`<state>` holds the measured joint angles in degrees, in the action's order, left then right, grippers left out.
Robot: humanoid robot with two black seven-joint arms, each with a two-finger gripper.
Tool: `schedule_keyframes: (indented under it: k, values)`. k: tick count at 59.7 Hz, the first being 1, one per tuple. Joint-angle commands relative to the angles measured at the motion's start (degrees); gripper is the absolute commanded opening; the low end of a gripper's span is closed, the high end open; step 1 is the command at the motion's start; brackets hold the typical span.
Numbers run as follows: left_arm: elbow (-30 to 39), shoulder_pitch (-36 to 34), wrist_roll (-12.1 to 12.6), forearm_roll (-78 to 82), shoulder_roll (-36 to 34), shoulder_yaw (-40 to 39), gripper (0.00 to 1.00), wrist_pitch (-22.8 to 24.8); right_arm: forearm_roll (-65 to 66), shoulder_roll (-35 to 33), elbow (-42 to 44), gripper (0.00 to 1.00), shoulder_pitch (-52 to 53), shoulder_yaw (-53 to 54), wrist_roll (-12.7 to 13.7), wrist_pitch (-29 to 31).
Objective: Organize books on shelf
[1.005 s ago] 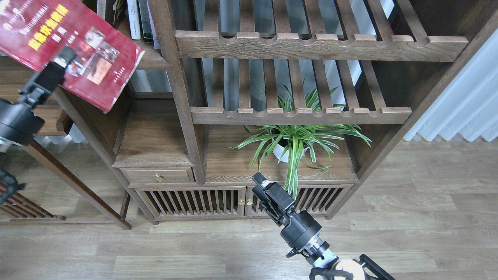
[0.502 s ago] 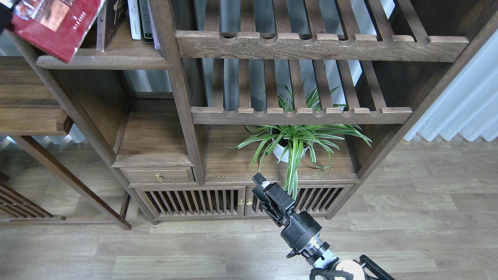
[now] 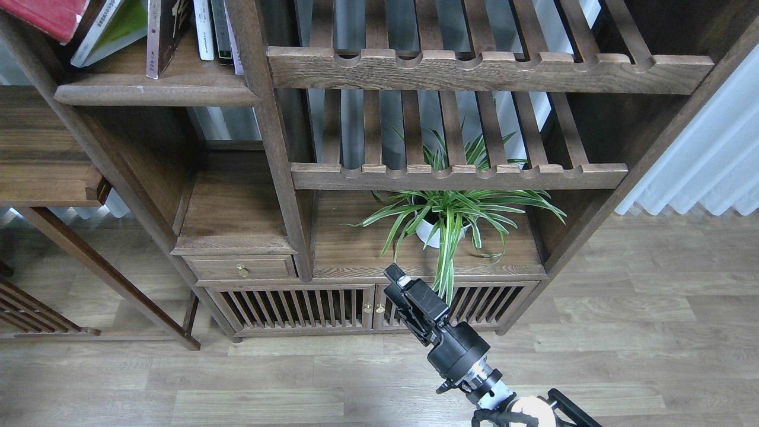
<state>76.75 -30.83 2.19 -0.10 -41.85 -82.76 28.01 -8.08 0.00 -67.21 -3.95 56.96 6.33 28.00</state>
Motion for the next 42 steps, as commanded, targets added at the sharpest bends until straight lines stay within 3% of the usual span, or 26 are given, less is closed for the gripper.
schedule_keyframes:
  k: [1,11,17,42]
  values:
    - [-0.3,0.0,0.1,-0.2,-0.3,-0.2,0.06,0.0,0.0,0.0,0.1,0.83,0.0,0.2,0.0,0.0]
    - [-3.1,-0.7,2.2,0.0,-0.3,-0.8,0.05,0.0,-0.1,0.0,0.0,0.83,0.1,0.2,0.0,0.0]
    - [-5.8,-4.6,3.7,0.7,0.0,-1.9,0.05,0.0,-0.1,0.0,-0.1,0.83,0.1,0.2,0.0,0.0]
    - [-9.8,-7.6,3.8,8.7,1.5,-3.5,0.02,0.0,0.0,0.0,-0.1,0.83,1.4,1.3,0.0,0.0]
